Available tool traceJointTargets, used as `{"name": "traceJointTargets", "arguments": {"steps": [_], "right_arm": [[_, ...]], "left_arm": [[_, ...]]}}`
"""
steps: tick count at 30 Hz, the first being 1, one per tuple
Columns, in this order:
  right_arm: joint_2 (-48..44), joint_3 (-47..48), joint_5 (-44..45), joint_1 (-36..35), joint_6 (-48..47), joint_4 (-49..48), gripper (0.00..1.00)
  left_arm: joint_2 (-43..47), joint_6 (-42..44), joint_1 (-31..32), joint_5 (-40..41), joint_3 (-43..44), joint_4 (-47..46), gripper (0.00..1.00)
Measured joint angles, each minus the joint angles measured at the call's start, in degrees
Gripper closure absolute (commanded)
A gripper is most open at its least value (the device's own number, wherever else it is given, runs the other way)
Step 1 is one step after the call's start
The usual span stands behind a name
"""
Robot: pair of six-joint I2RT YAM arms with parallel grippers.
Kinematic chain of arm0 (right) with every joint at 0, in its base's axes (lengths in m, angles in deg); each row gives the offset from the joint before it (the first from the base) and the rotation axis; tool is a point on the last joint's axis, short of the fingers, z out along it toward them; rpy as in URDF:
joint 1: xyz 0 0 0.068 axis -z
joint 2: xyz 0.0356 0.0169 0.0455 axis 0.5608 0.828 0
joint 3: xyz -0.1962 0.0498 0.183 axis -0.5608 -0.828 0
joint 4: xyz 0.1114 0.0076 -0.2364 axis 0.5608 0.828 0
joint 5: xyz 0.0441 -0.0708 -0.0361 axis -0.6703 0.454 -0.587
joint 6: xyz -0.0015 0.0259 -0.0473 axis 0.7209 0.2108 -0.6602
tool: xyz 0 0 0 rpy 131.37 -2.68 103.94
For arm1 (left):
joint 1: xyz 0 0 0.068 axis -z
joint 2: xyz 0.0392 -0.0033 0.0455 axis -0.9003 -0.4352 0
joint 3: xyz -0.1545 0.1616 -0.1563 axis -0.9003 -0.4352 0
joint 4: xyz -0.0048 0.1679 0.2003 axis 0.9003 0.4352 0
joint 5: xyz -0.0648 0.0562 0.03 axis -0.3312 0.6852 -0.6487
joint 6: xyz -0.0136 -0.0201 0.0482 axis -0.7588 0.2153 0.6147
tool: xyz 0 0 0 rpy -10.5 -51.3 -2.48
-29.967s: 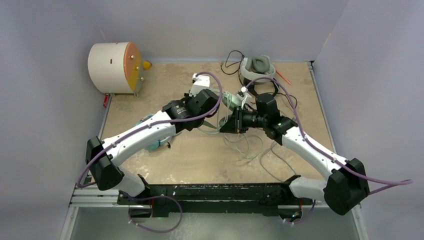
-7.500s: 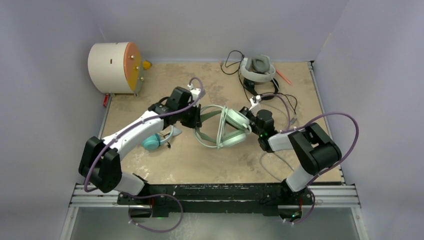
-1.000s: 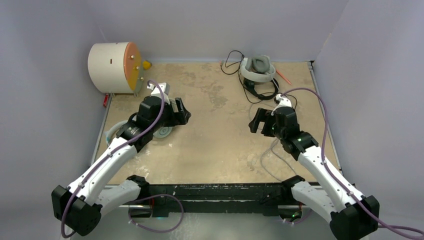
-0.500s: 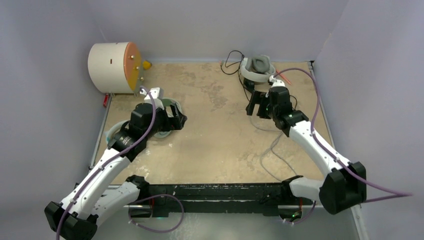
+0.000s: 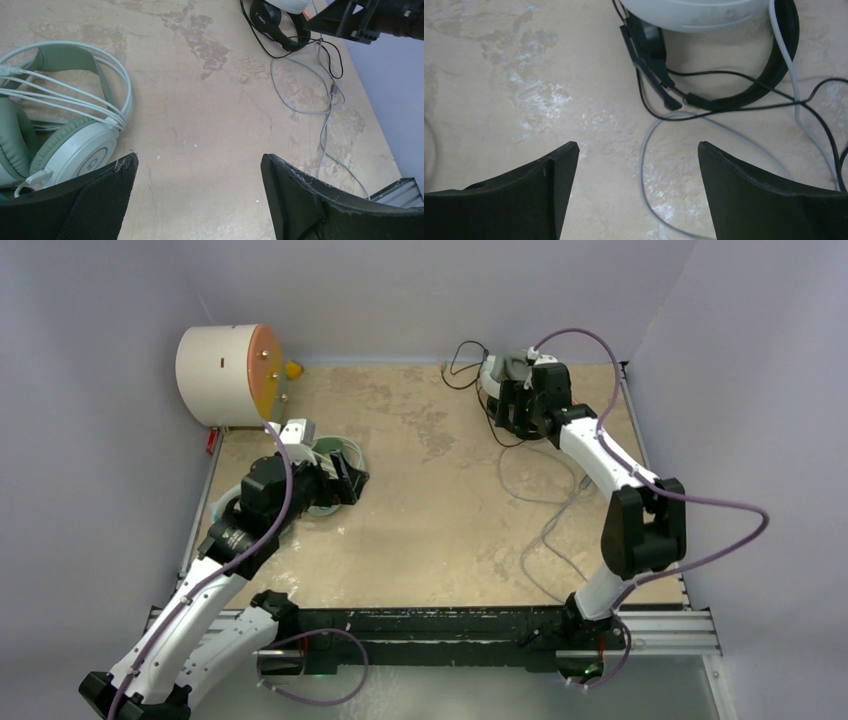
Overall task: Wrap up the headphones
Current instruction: Move the headphones to the center of the board, then pick up the headphones from the corner of the board.
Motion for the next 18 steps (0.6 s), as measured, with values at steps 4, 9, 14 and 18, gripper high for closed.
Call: {"name": "traceJointTargets", "arguments": {"steps": [4, 9, 14, 18], "right_arm": [[6.47, 5.29, -0.72, 1.36, -3.78, -0.09, 0.02], [13.46, 13.94, -1.73, 1.81, -11.02, -0.74, 0.01], [20.33, 22.38, -3.54, 1.81, -18.93, -0.35, 0.01], [28.74, 32.85, -4.94, 1.79, -24.06, 0.48, 0.01]], "left_arm": [[0.04, 0.02, 0.00, -0.15, -0.24, -0.04, 0.09], [-0.55, 0.00, 0.00, -0.11, -0.26, 0.00, 0.09], [-2.54, 0.00, 0.00, -0.11, -0.26, 0.20, 0.08], [-3.69, -0.07, 0.00, 0.02, -0.26, 0.39, 0.07]]}}
